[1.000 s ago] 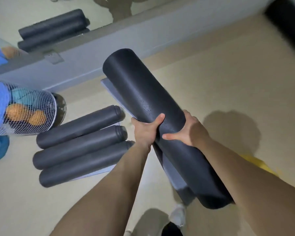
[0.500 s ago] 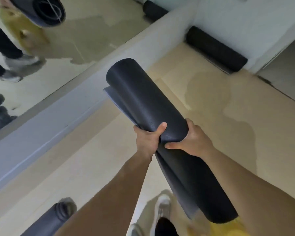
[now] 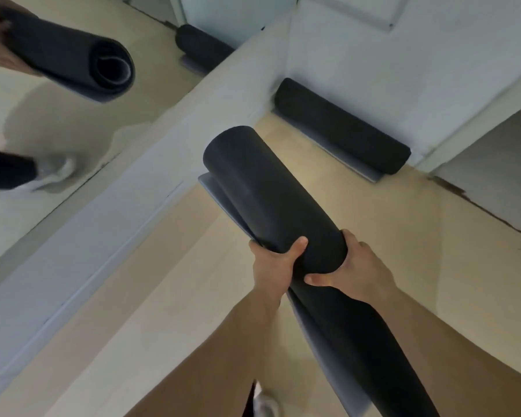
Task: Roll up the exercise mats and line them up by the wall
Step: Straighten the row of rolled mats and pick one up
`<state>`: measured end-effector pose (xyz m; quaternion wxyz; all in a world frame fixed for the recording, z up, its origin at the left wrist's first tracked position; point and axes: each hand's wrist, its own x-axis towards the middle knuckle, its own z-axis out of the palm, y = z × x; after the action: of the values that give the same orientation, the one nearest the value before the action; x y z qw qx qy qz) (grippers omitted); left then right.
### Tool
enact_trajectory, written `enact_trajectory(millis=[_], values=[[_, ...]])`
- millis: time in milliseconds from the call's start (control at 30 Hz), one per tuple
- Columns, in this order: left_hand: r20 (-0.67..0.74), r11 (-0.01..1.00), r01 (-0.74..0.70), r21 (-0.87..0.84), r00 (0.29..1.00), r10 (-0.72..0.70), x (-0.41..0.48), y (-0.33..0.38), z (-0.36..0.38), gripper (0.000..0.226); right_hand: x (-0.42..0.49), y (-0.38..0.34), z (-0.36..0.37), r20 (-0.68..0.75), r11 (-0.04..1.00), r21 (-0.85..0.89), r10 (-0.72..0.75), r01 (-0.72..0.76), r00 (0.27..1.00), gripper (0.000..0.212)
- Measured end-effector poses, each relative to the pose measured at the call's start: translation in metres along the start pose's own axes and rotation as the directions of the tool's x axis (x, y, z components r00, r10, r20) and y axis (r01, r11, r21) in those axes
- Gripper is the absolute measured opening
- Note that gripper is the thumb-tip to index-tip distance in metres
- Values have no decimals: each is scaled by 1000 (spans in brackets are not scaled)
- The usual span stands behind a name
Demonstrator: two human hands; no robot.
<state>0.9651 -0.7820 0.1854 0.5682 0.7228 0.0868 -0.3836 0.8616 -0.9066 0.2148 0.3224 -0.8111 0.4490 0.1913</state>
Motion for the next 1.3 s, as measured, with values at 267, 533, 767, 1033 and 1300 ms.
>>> enact_trajectory(millis=[267,533,767,1033,1300], values=[[4,998,64,-22,998,-64,209,47,117,94,232,2,-61,42,998,-29,62,-61,997,126],[-49,971,210,-117,975,-216,412,15,216,107,460,37,-54,52,992,-127,17,-10,998,134],[-143,977,137,-166,976,-161,535,-12,263,87,593,53,-33,-1,970,-235,-61,60,998,136],[-146,992,89,85,986,-76,565,17,270,71,615,35,-53,-97,871,-468,-216,147,972,120],[-171,849,174,499,980,-100,442,60,216,81,523,-3,-102,44,696,-637,-396,332,917,70]])
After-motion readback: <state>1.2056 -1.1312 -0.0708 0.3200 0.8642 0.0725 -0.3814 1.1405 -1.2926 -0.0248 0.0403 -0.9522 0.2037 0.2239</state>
